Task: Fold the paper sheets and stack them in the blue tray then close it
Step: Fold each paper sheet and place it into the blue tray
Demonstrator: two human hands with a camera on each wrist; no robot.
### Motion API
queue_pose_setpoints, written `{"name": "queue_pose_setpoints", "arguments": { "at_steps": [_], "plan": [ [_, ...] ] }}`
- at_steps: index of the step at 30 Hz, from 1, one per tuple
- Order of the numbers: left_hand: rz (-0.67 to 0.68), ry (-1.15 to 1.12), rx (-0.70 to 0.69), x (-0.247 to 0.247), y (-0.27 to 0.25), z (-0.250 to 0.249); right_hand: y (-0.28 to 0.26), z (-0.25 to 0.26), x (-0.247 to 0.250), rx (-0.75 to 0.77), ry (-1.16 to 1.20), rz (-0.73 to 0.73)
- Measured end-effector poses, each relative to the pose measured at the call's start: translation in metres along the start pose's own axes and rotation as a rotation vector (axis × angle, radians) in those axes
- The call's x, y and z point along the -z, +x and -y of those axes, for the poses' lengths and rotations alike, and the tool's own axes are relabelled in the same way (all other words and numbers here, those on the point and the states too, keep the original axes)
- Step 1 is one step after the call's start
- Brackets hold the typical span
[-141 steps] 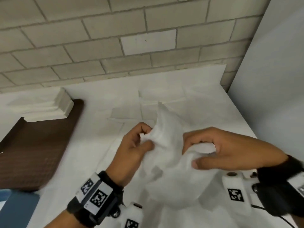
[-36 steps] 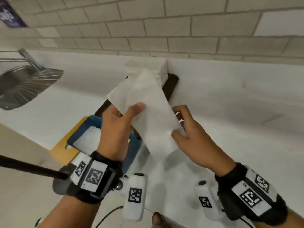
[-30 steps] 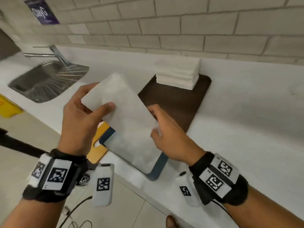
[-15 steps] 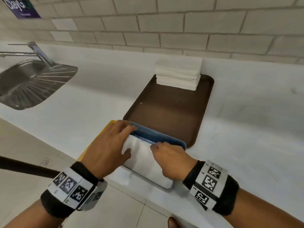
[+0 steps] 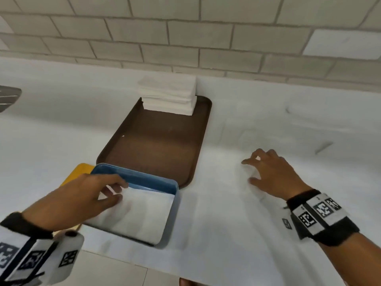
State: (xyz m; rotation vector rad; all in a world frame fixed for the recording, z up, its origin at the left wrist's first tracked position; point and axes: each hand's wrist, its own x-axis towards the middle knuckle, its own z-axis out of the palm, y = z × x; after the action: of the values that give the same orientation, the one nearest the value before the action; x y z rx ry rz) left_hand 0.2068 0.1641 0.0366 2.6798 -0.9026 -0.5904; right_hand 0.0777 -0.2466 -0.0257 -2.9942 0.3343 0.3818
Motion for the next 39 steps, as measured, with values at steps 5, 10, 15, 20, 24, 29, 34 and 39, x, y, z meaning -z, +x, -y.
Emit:
{"name": "queue_pose_setpoints", "arguments": {
  "at_steps": [5,10,15,20,24,29,34,39],
  "plan": [
    [-0.157,-0.059,-0.112,0.021,-0.022,-0.054,0.021,0.006,-0.002,0.244,-0.071,0.008],
    [-0.135,-0.025,-0.215,0.020,-0.051,-0.126,0.024,0.000,-0.005,0.286,0.016,-0.049],
    [-0.097,-0.135,-0.297,-0.011,-0.049,-0.190,-0.005,-0.027,0.044,0.330,0.711,-0.371],
    [0.010,-0.329,-0.294,-0.056,0.012,-0.239,-0.056,-0.118,0.112,0.084,1.436,-0.935],
    [-0.079,-0.101,-0.253,-0.096,0.101,-0.271,-0.104,-0.186,0.118,-0.036,1.699,-0.840],
    [-0.015,0.273,-0.358,-0.139,0.194,-0.329,-0.132,-0.218,0.091,-0.174,1.473,-0.749],
    [-0.028,0.408,-0.283,-0.158,0.232,-0.352,-0.146,-0.228,0.068,-0.179,1.308,-0.692],
    [-0.054,0.453,-0.314,-0.158,0.243,-0.360,-0.148,-0.225,0.050,-0.133,1.269,-0.614]
  ]
}}
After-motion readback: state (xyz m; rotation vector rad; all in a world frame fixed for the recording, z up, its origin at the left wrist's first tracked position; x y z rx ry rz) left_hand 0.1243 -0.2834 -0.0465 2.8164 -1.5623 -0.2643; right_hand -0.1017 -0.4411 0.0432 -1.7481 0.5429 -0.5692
